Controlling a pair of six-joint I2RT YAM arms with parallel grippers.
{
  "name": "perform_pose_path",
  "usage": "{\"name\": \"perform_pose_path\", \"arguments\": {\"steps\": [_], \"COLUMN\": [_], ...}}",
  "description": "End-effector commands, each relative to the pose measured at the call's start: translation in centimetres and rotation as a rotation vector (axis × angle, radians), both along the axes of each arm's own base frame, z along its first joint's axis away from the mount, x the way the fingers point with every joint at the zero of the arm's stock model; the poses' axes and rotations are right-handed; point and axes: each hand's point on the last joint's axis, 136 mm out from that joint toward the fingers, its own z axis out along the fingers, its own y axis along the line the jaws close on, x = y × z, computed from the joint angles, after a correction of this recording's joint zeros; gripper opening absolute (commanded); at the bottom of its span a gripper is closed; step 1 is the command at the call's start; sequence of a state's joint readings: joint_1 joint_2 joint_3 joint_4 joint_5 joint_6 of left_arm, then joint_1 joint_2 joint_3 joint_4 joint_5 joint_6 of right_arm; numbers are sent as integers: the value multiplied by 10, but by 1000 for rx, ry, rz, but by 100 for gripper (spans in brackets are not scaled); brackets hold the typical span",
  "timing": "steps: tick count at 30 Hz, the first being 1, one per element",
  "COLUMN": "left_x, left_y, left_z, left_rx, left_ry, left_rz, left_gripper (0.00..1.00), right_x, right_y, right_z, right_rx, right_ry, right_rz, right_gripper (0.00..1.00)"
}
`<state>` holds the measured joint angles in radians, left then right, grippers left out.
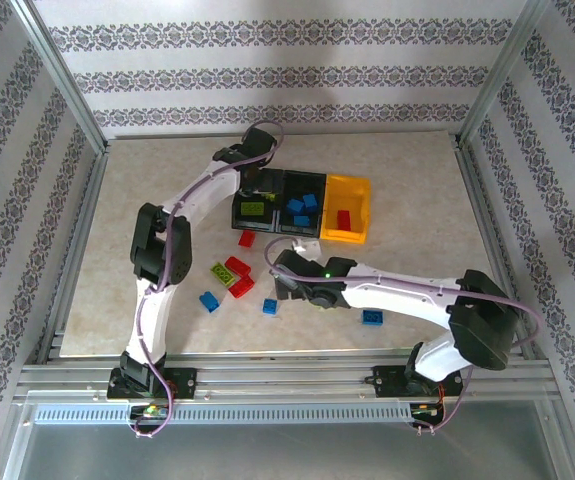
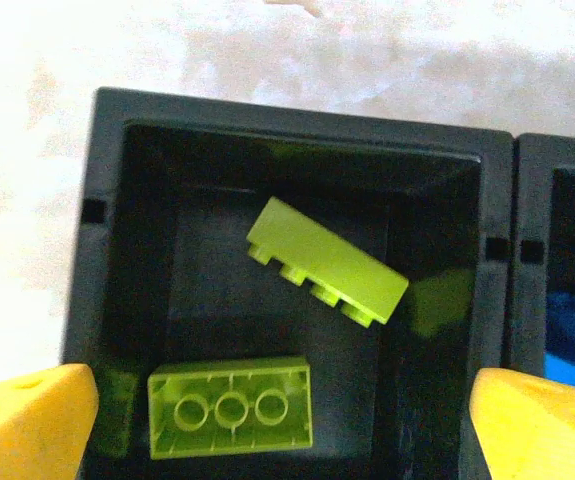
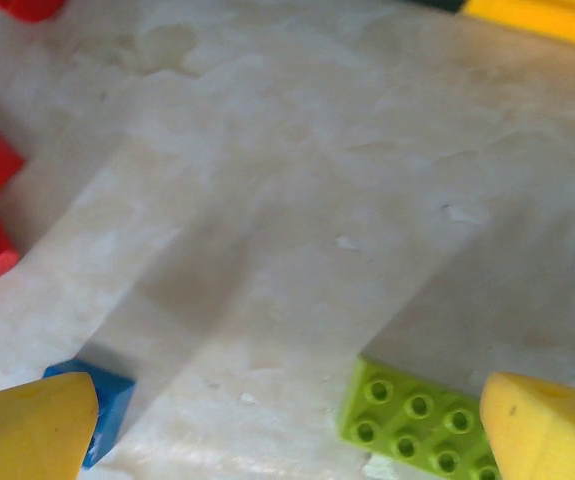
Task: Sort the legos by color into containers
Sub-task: Place the lego in the container, then pick up the lego from the bottom-center of the table.
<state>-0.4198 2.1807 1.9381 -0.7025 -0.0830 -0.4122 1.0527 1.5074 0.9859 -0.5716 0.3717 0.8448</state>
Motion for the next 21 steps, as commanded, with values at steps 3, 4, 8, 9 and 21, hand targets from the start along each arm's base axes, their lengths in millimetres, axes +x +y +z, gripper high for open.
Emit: {"name": "perform_pose_path", "arguments": {"steps": [3,4,8,9,21], "left_x": [-18,-20,-32,-35,-69], "left_y": [4,7,19,22,92], "left_z": [55,61,81,84,93], "left_rx": [-55,-59,-61,-63,-155], "left_ry": [-92,-105,-164,-179,-303], "left_rz": [25,33,66,74,262], "left_gripper": [100,100,100,99,100], "right_x": [-25,-29,-38,-39,-46], "right_y": [35,40,59,63,76], "right_z": [-12,-15,-24,-25,-43], "right_rx": [18,13,19,20,-69], "right_ry": [102,116,170,179,348], "right_rz": [114,127,165,170,146], "right_gripper": [97,96,94,93,85]}}
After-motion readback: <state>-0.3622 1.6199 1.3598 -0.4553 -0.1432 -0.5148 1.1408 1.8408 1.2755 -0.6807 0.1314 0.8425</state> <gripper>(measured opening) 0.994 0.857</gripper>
